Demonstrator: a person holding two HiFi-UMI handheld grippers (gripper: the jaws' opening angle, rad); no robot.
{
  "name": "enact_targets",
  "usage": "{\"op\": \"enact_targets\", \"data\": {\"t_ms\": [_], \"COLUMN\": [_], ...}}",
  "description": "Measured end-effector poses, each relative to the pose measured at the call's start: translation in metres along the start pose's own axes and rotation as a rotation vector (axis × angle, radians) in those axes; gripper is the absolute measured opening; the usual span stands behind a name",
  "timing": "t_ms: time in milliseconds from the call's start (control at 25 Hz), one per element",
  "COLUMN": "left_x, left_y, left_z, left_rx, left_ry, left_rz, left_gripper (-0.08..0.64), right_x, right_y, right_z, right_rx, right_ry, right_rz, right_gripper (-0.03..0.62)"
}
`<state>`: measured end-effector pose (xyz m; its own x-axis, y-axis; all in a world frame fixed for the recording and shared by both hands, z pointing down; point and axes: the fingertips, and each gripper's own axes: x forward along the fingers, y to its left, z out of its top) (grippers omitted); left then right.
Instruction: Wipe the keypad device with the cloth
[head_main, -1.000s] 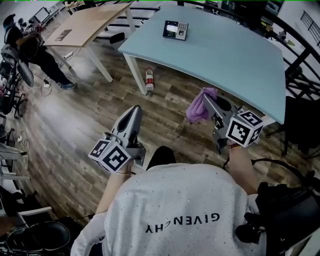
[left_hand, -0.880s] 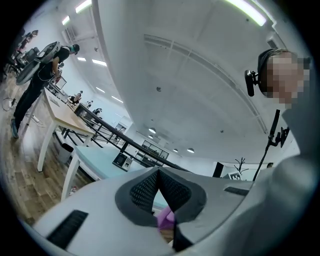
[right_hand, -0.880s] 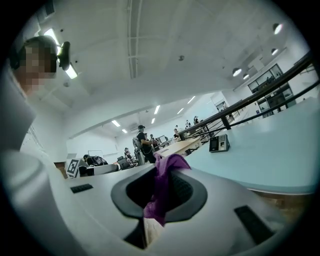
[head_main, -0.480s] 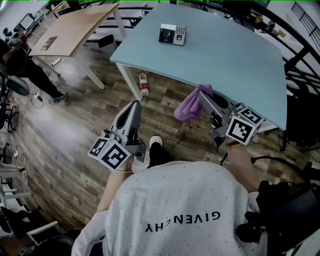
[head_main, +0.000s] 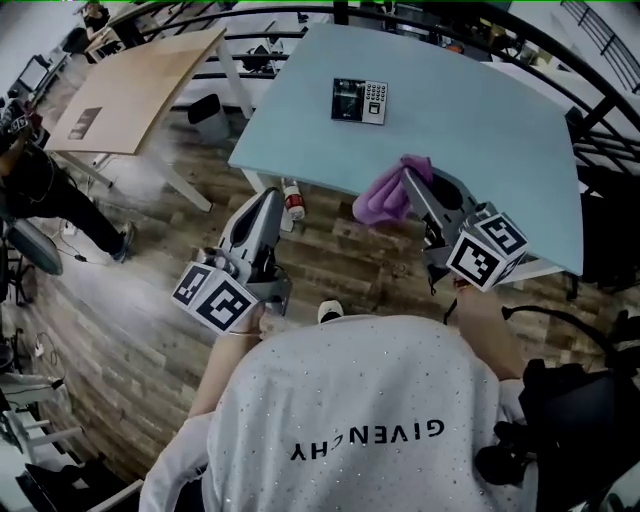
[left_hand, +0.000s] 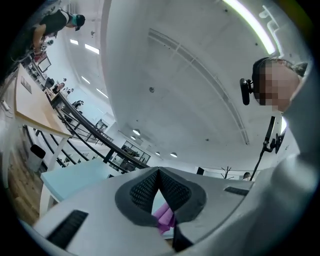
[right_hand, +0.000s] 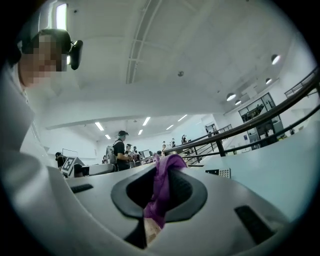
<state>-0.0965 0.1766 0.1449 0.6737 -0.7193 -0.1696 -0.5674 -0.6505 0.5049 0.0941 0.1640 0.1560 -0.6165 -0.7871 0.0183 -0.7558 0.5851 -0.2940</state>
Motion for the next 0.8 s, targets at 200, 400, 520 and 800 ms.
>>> {"op": "enact_targets", "data": {"t_ms": [200,400,520,800], "left_x": [0.023,0.046,0.056,0.106], "left_y": [0.039,0.049,0.054,0.103], "left_z": [0.015,0.004,-0.001,-0.023], "left_rx": [0.011,-0.053,-0.071,0.109], "left_ry": [0.032,0.063,0.073,0.185], "left_rz": [-0.041,-0.159,-0.188,-0.056], "left_gripper": [0.000,0.000,0.000,0.000], "right_x": [0.032,0.042,0.045,0.097], "right_y": [-0.008,-0.031,-0.035,-0.071], "right_z": [0.013,0.014,0.014,-0.002], "right_rx": [-0.001,0.018,0.050,-0.019], "right_ry": [-0.099,-0.130,-0.151,-0.054], "right_rz": [-0.031,-0.101,-0.078,-0.095], "right_gripper": [0.037,0.037,0.037,0.040]}}
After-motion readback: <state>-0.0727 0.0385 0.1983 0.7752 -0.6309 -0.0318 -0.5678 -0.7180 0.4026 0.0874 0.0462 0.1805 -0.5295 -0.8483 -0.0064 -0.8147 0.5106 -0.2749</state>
